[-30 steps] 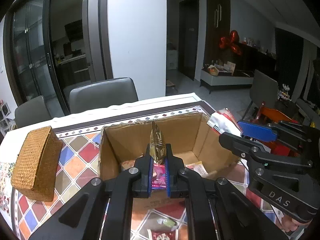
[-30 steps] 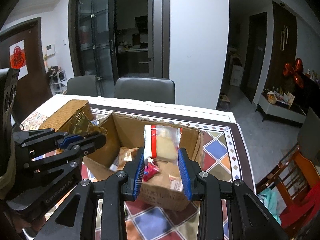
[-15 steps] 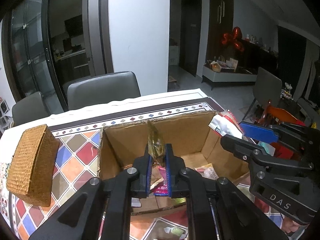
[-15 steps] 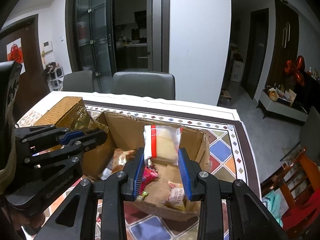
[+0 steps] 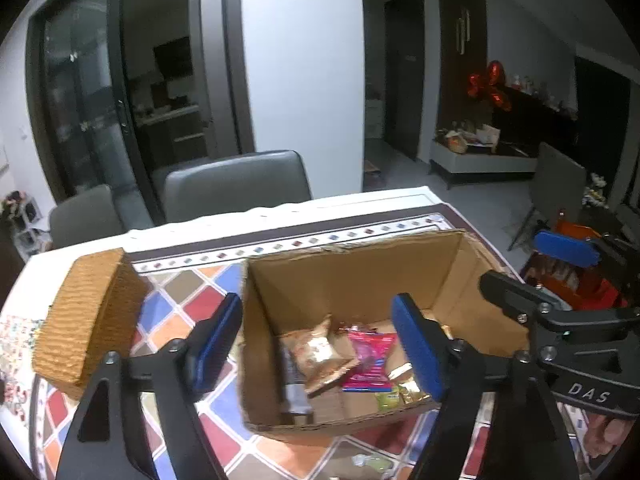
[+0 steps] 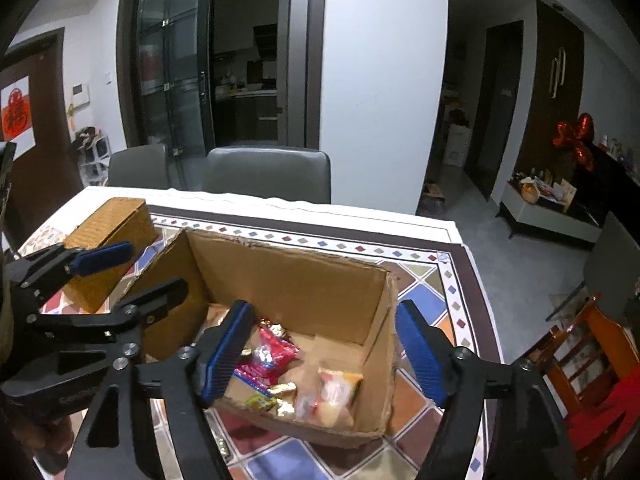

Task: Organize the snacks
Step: 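Move both open tools back toward the red packet and green candy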

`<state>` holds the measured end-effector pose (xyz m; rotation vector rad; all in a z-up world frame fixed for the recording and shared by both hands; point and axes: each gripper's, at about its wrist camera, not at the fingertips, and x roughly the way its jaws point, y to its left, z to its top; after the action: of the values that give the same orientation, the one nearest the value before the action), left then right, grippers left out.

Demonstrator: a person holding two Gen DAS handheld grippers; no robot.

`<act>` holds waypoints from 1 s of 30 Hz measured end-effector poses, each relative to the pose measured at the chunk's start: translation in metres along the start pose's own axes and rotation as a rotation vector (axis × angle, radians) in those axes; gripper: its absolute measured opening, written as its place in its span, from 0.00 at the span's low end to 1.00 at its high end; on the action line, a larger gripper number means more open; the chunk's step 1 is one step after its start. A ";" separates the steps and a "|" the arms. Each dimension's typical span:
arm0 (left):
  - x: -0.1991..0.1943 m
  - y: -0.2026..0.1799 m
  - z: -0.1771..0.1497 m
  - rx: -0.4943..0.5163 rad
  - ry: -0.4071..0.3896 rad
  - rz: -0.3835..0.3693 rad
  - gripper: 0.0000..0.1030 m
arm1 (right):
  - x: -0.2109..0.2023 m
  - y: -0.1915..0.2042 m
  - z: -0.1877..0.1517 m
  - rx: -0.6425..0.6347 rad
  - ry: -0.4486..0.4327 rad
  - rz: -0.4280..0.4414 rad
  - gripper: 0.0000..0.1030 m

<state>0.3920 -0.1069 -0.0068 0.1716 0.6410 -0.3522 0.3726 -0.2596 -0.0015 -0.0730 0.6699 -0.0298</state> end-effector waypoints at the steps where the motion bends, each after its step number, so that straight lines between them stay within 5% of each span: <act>1: -0.002 0.000 0.000 -0.001 -0.004 0.006 0.79 | -0.001 -0.001 0.000 0.001 -0.002 -0.006 0.74; 14: -0.030 0.002 -0.005 -0.018 -0.031 0.024 0.91 | -0.026 -0.003 -0.003 0.020 -0.025 -0.028 0.78; 30: -0.063 -0.011 -0.025 -0.005 -0.044 0.034 0.95 | -0.059 -0.011 -0.023 0.054 -0.036 -0.044 0.78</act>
<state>0.3273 -0.0934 0.0119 0.1693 0.5950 -0.3203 0.3117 -0.2686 0.0178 -0.0366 0.6308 -0.0881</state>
